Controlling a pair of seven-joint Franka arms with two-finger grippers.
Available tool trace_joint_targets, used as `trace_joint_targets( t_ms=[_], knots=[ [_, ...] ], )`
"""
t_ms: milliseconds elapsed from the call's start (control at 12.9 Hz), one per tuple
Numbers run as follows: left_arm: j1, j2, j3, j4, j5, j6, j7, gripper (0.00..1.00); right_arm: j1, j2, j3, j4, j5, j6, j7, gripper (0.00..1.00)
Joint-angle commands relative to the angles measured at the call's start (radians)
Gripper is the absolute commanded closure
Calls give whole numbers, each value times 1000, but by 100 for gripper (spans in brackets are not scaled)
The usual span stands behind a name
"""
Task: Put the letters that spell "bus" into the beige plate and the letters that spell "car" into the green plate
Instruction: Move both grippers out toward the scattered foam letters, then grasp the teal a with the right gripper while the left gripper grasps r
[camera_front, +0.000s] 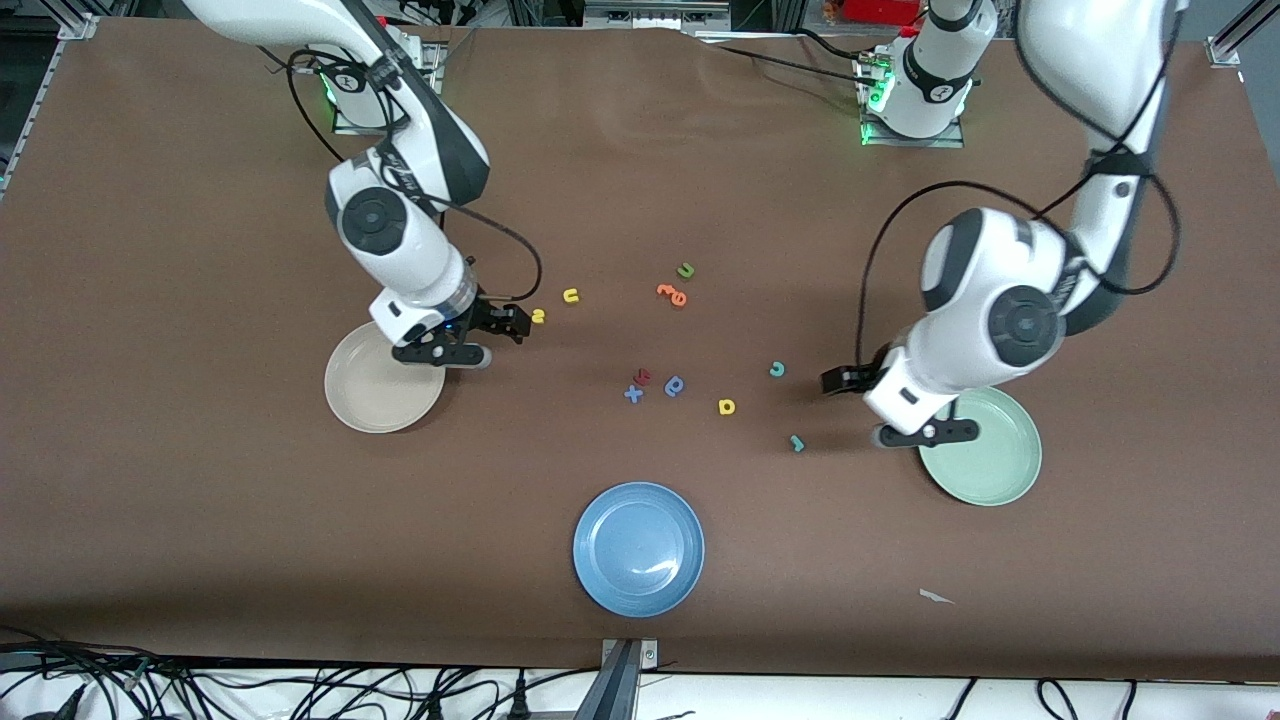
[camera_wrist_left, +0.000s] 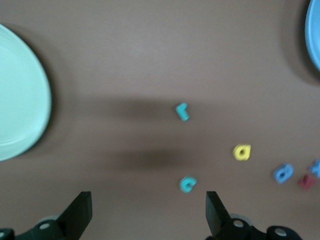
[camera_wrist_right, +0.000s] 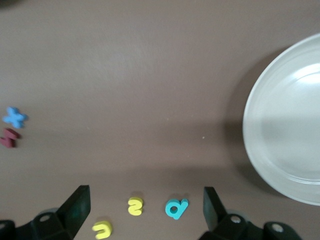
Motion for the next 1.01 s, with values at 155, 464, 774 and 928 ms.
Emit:
trace_joint_targets(
  t_ms=[155,464,774,928],
  knots=[
    [-55,137,10,21,-4,273,-169,0,-8,-3,-10,-131,-39,157,16,0],
    [-77,211,21,27,1,425,-246,0,-7,12,-18,-180,-41,201,15,0],
    [-78,248,28,26,14,491,-269,9,-6,33,-18,-229,-41,270,15,0],
    [-84,270,28,26,101,492,-307,10,-5,61,-18,-235,-41,314,18,0]
  ],
)
